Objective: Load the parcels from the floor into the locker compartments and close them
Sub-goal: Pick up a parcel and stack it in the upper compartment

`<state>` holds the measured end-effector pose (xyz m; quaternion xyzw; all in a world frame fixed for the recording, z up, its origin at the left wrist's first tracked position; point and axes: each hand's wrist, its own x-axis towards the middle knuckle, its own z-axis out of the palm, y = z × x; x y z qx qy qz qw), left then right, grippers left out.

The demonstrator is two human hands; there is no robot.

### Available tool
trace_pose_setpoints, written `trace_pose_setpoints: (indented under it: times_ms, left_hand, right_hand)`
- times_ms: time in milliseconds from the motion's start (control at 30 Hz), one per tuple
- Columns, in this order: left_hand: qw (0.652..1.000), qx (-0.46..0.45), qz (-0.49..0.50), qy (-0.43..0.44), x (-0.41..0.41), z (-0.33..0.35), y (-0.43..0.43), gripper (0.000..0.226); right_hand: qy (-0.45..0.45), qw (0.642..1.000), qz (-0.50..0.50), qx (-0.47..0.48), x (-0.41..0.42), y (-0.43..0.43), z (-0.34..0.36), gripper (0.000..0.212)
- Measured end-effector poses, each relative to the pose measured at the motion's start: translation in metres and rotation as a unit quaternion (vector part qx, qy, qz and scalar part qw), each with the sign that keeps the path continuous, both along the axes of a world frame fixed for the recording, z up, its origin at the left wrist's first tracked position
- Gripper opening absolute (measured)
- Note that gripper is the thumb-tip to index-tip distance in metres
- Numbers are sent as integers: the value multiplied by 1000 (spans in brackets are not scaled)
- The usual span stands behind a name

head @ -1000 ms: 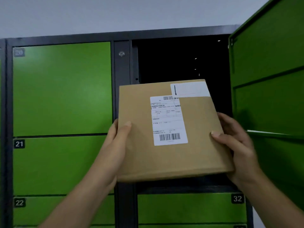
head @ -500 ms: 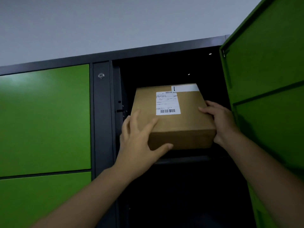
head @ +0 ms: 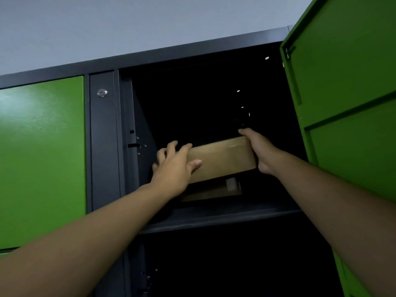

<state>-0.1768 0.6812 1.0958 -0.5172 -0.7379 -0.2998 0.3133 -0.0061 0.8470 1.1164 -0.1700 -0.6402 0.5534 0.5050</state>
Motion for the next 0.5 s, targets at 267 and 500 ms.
trace_pose_setpoints:
  times_ms: [267, 500]
  left_hand:
    - [997, -17, 64, 47, -22, 0, 26, 62]
    - [971, 10, 161, 176, -13, -26, 58, 74]
  right_hand:
    - [-112, 945, -237, 196, -32, 8, -16, 72]
    - [-156, 654, -507, 540, -37, 2, -25, 35]
